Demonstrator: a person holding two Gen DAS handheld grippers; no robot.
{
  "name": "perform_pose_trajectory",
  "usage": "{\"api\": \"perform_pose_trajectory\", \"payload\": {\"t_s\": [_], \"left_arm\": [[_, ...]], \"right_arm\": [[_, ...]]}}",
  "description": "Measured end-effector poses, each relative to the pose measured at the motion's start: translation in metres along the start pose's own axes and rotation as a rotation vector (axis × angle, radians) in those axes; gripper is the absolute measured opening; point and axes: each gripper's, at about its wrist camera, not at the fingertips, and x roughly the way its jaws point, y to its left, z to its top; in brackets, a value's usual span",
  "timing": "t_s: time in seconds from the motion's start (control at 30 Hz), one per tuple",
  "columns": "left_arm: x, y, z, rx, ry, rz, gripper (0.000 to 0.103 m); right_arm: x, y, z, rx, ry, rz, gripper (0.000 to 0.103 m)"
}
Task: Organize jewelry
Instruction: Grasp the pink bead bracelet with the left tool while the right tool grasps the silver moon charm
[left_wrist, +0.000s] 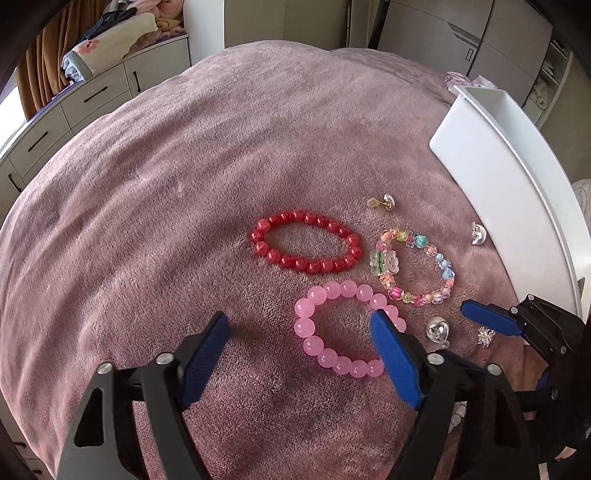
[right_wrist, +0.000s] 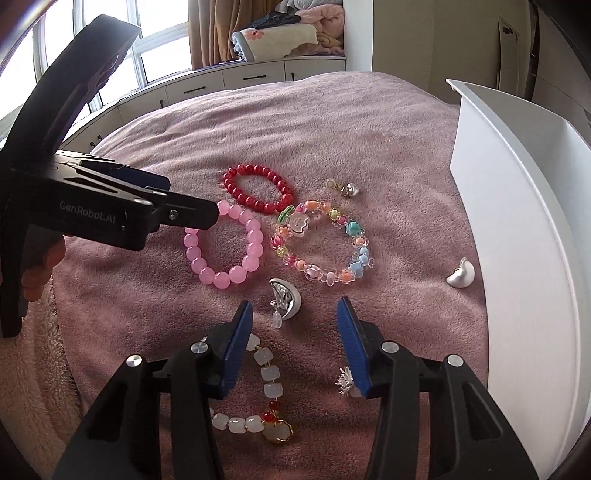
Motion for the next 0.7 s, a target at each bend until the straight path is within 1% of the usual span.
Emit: {"api": "perform_pose_trajectory", "payload": {"t_s": [0.07,0.13,0.17,0.2,0.23,0.27,0.3,0.37,0.4,0.47,0.5,0.53,0.57,0.6,0.7], "left_arm": [[0.006,-0.003,-0.001,0.012,0.012,0.008,0.071],[0.008,-0.005,-0.001,0.026,0.012,0.011,0.066],[0.01,-0.006,-0.001,0.028,0.013,0.013,0.065],[0.01,-0.006,-0.001,0.028,0.013,0.016,0.063],[0.011,-0.006,0.0,0.028,0.013,0.013,0.058],[0.012,-0.006,0.0,0.027,0.013,0.009,0.054],[0.013,-0.006,0.0,0.028,0.014,0.005,0.05],[0.012,-0.007,0.0,0.031,0.016,-0.024,0.042],[0.012,-0.008,-0.001,0.033,0.019,-0.04,0.035],[0.011,-0.01,-0.001,0.037,0.015,-0.041,0.034],[0.01,-0.01,-0.002,0.035,0.011,-0.047,0.029],[0.01,-0.009,-0.002,0.031,0.009,-0.053,0.022],[0.009,-0.008,-0.002,0.024,0.006,-0.063,0.018],[0.008,-0.006,-0.002,0.014,0.001,-0.076,0.017],[0.0,-0.005,-0.004,0.009,-0.026,-0.098,0.017]], "right_arm": [[0.005,-0.001,0.0,0.004,0.01,0.009,0.039],[0.008,-0.001,0.0,0.005,0.021,0.015,0.033],[0.008,-0.001,0.0,0.006,0.023,0.019,0.033],[0.01,-0.002,0.0,0.006,0.023,0.025,0.029],[0.01,-0.003,0.0,0.008,0.021,0.03,0.026],[0.011,-0.003,0.0,0.01,0.023,0.036,0.02],[0.013,-0.002,0.001,0.013,0.025,0.045,0.018],[0.011,-0.002,0.0,0.022,0.02,0.055,0.018],[0.01,-0.002,0.0,0.027,0.015,0.066,0.018],[0.008,0.0,0.0,0.025,0.009,0.065,0.018],[0.007,0.002,0.0,0.02,0.005,0.065,0.018],[0.005,0.004,0.0,0.016,0.0,0.067,0.018],[0.003,0.006,0.001,0.009,-0.006,0.067,0.018],[0.001,0.009,0.001,0.002,-0.012,0.065,0.018],[-0.007,0.013,0.003,-0.006,-0.039,0.067,0.018]]}}
